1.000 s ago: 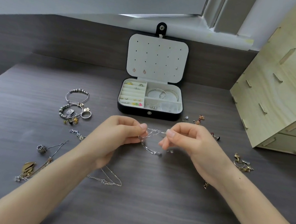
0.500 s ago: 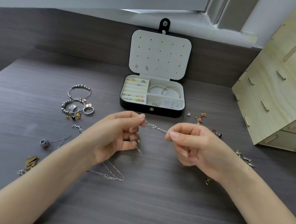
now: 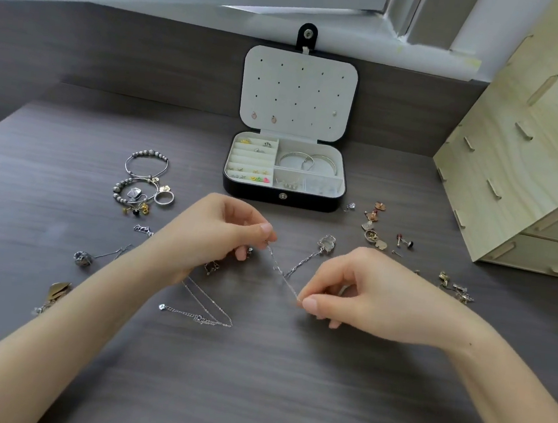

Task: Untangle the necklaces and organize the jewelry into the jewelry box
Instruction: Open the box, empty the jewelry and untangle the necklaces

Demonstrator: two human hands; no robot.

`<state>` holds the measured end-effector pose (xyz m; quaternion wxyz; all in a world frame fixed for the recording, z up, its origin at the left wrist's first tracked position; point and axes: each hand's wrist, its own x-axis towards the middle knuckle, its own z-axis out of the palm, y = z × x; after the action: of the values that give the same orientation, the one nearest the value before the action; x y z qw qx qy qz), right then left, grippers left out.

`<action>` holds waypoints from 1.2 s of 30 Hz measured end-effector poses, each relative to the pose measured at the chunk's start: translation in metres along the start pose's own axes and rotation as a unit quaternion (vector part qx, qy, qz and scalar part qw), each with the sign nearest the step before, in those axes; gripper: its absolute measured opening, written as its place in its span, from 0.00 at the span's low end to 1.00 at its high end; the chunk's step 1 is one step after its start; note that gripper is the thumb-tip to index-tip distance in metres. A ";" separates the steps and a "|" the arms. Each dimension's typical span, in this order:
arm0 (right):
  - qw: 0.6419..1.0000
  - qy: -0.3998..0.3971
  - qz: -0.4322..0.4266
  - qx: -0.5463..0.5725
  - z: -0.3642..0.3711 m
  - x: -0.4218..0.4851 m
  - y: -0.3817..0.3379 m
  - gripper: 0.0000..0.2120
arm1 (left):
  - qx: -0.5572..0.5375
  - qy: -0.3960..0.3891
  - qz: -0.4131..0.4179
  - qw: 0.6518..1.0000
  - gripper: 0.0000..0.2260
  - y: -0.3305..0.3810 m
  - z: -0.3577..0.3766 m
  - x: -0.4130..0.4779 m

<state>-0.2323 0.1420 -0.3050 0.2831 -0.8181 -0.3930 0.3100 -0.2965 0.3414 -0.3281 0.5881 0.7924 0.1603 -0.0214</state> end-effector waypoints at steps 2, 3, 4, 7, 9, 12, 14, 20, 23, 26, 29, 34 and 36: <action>0.998 0.000 -0.026 -0.060 0.003 -0.003 -0.002 0.06 | 0.027 0.009 0.013 0.999 0.07 0.000 0.002 0.000; 0.996 0.000 -0.037 -0.084 0.005 -0.004 -0.003 0.06 | 0.038 0.011 0.016 0.999 0.08 0.000 0.002 0.000; 0.994 -0.001 -0.044 -0.102 0.006 -0.004 -0.003 0.07 | 0.048 0.011 0.020 0.999 0.09 0.000 0.002 0.000; 0.989 -0.011 -0.052 -0.137 0.006 -0.007 -0.005 0.08 | 0.077 0.016 0.032 0.996 0.12 -0.002 0.002 -0.001; 0.992 -0.020 -0.037 -0.122 0.002 -0.008 -0.007 0.09 | 0.084 0.022 0.039 0.995 0.14 -0.004 0.001 -0.001; 0.995 0.028 -0.018 -0.089 -0.002 -0.003 -0.007 0.09 | 0.093 0.027 0.048 0.994 0.15 -0.005 0.001 0.000; 0.988 0.101 -0.022 -0.114 0.000 0.005 -0.003 0.08 | 0.088 0.030 0.055 0.994 0.15 -0.006 0.001 0.000; 0.973 0.149 0.003 -0.174 0.005 0.022 0.003 0.05 | 0.060 0.047 0.089 0.993 0.13 -0.006 0.000 0.000; 0.991 0.096 0.018 -0.097 0.006 0.017 0.000 0.02 | 0.076 0.035 0.099 0.992 0.12 -0.004 -0.003 0.003; 0.999 0.031 0.018 0.013 0.007 0.008 -0.003 0.04 | 0.101 0.015 0.093 0.990 0.14 0.000 -0.008 0.008; 0.999 -0.009 -0.005 0.051 0.007 0.001 -0.008 0.06 | 0.126 -0.004 0.079 0.989 0.18 0.004 -0.013 0.013; 0.998 0.054 -0.029 -0.011 0.001 0.005 -0.010 0.11 | 0.143 -0.032 0.073 0.987 0.20 0.010 -0.019 0.016; 0.994 0.093 -0.032 -0.046 -0.001 0.009 -0.012 0.13 | 0.144 -0.040 0.073 0.986 0.21 0.012 -0.020 0.014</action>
<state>-0.2325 0.1555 -0.2987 0.2906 -0.8425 -0.4049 0.2047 -0.2828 0.3608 -0.3137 0.4741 0.8768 0.0731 -0.0329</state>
